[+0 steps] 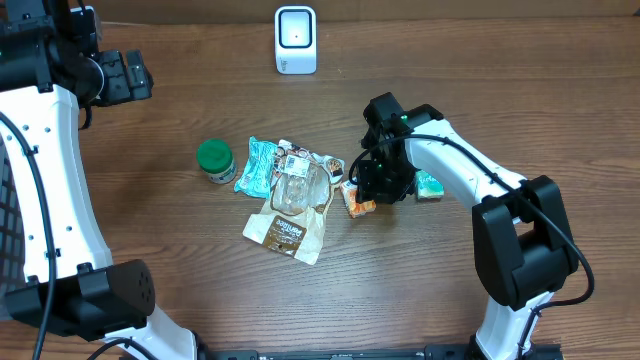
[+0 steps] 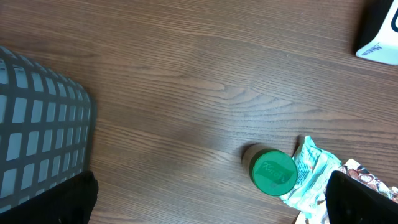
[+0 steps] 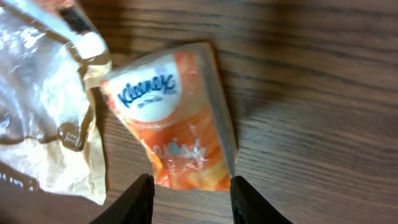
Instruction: Scan the item barcode
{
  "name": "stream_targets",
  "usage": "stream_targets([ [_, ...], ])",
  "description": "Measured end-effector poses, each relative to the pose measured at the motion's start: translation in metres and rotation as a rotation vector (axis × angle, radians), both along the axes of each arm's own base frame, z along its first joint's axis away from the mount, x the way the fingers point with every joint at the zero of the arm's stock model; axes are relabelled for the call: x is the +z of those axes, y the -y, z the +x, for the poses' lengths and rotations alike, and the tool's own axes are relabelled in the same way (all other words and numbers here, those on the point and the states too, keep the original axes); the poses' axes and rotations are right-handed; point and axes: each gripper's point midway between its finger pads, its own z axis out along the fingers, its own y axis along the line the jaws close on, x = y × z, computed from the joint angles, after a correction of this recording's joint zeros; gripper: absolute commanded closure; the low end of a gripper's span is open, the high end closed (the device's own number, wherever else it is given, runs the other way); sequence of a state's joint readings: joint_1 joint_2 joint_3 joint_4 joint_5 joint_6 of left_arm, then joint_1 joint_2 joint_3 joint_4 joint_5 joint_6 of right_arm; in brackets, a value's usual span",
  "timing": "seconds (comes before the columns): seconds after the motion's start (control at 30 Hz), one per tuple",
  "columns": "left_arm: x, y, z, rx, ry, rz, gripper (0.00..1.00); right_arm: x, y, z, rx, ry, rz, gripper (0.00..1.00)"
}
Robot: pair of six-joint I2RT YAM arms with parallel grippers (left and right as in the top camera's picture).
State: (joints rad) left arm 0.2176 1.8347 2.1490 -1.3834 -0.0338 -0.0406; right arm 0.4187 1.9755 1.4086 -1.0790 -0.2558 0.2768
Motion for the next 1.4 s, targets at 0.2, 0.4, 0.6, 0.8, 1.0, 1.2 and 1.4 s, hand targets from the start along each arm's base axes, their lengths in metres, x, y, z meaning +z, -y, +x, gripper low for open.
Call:
stream_targets([
  [0.2,0.0,0.0,0.0,0.0,0.0,0.0,0.0,-0.001,0.006,0.002,-0.077,-0.005,-0.04,0.62],
  [0.4,0.0,0.0,0.0,0.0,0.0,0.0,0.01,-0.008,0.005,0.008,-0.107,0.016,-0.031,0.7],
  [0.6,0.0,0.0,0.0,0.0,0.0,0.0,0.01,-0.023,0.005,0.002,-0.129,0.01,-0.018,0.76],
  [0.8,0.0,0.0,0.0,0.0,0.0,0.0,0.0,-0.025,0.002,0.002,-0.134,0.009,0.0,0.96],
  [1.0,0.0,0.0,0.0,0.0,0.0,0.0,0.0,-0.02,-0.007,-0.003,-0.134,-0.03,0.07,0.96],
  [1.2,0.0,0.0,0.0,0.0,0.0,0.0,0.0,0.003,-0.024,-0.011,-0.094,-0.112,0.3,0.96],
  [1.4,0.0,0.0,0.0,0.0,0.0,0.0,0.01,0.088,-0.029,0.024,-0.068,0.009,0.735,0.96],
])
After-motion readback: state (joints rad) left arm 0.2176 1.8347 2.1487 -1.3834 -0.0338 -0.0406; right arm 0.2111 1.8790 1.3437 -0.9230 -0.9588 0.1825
